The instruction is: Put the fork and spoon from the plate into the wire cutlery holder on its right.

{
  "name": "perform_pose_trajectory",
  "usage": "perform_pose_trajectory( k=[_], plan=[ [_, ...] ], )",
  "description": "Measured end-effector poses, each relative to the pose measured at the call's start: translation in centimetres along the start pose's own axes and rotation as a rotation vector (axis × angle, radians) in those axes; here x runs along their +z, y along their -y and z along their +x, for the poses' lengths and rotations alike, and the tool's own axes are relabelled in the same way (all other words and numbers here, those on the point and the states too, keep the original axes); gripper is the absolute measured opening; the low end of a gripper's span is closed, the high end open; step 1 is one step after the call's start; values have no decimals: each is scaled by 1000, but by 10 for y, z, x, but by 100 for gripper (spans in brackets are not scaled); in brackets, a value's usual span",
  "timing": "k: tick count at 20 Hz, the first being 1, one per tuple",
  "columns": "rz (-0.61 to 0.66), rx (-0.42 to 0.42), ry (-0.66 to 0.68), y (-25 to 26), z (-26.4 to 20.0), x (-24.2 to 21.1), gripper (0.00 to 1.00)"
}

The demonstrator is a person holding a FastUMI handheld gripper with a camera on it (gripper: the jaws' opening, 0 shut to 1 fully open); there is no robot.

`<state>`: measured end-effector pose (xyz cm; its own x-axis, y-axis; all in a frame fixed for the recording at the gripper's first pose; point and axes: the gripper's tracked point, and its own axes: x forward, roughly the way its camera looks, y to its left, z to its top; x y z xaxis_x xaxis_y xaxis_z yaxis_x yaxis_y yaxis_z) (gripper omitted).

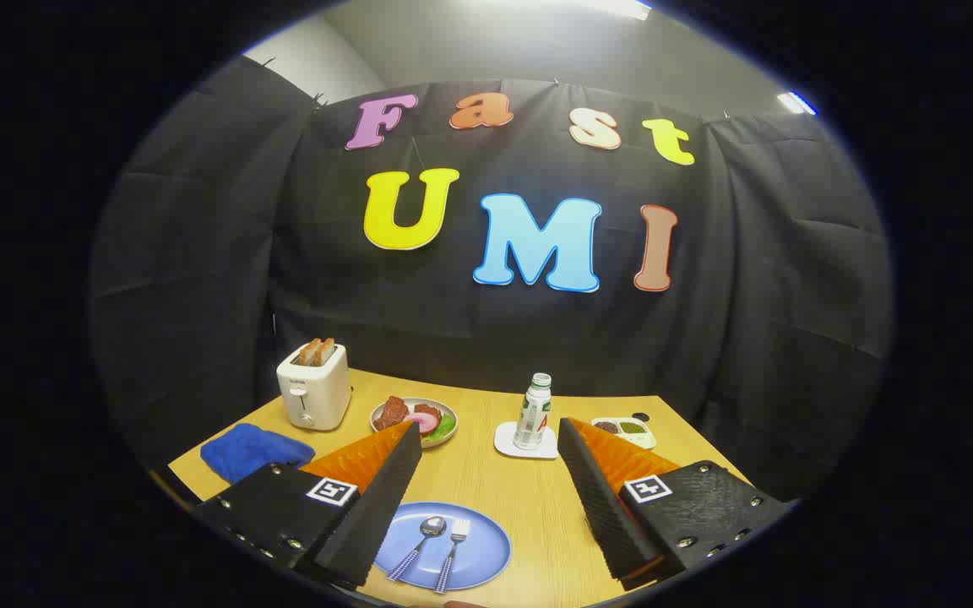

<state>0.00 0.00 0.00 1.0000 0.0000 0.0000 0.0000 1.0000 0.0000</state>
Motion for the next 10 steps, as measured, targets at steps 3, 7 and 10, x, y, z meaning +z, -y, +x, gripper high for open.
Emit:
perform_pose_trajectory(
  k=[3, 7, 10],
  plan=[
    [-1, 0, -16, 0, -2, -7, 99],
    [-2, -2, -30, 0, -2, -13, 99],
    [-8, -16, -53, 1, 1, -20, 99]
  ],
)
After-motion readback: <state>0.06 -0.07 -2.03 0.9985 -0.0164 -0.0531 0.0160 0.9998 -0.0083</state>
